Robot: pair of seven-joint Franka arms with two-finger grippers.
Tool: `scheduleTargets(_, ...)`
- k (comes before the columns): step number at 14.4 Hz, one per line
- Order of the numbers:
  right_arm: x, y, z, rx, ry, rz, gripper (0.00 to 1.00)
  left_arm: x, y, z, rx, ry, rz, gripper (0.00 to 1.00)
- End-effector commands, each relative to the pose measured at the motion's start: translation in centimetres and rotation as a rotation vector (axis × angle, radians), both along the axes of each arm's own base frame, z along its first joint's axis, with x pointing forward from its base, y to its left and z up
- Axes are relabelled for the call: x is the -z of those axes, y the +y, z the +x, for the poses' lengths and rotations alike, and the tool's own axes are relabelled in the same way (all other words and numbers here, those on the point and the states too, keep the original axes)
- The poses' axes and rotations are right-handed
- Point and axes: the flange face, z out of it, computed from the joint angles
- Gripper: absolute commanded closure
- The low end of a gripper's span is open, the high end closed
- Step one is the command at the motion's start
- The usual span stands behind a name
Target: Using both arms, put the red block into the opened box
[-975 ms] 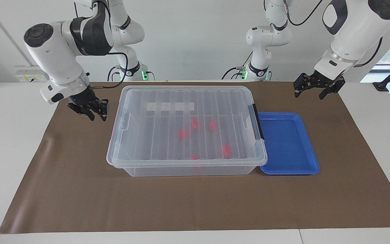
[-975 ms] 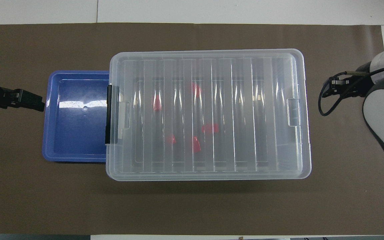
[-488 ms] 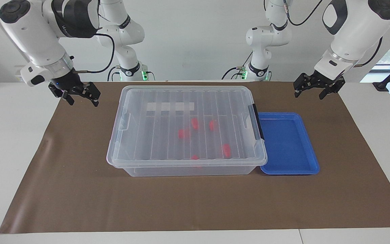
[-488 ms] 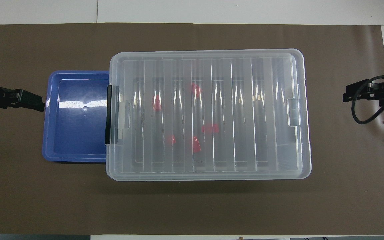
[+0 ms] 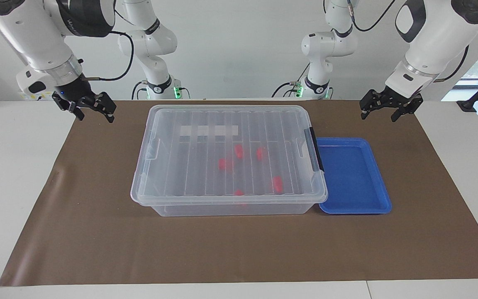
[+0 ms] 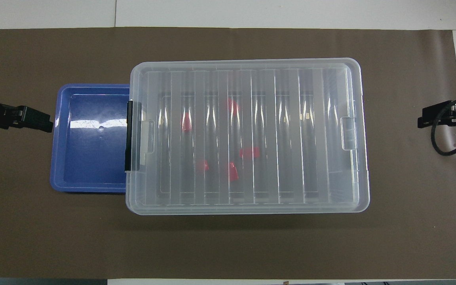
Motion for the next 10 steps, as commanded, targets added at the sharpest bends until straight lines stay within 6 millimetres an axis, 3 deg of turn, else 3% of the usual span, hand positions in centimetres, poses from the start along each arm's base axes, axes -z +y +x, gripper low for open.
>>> scheduleTargets(1, -0.3, -0.2, -0.5, 0.004, -0.030, -0.027, 0.00, -0.2, 0.1, -0.5, 0.001, -0.009, -0.014, 0.00)
scheduleTargets(3, 0.1, 0.8, -0.4, -0.010, -0.010, -0.037, 0.00, -0.2, 0.1, -0.5, 0.001, -0.009, -0.014, 0.00)
scheduleTargets(7, -0.3, -0.6, -0.2, 0.011, -0.007, -0.038, 0.00, -0.2, 0.1, -0.5, 0.001, -0.009, -0.014, 0.00)
scheduleTargets(10, -0.6, -0.4, -0.3, -0.007, -0.015, -0.038, 0.00, -0.2, 0.1, -0.5, 0.001, -0.009, -0.014, 0.00)
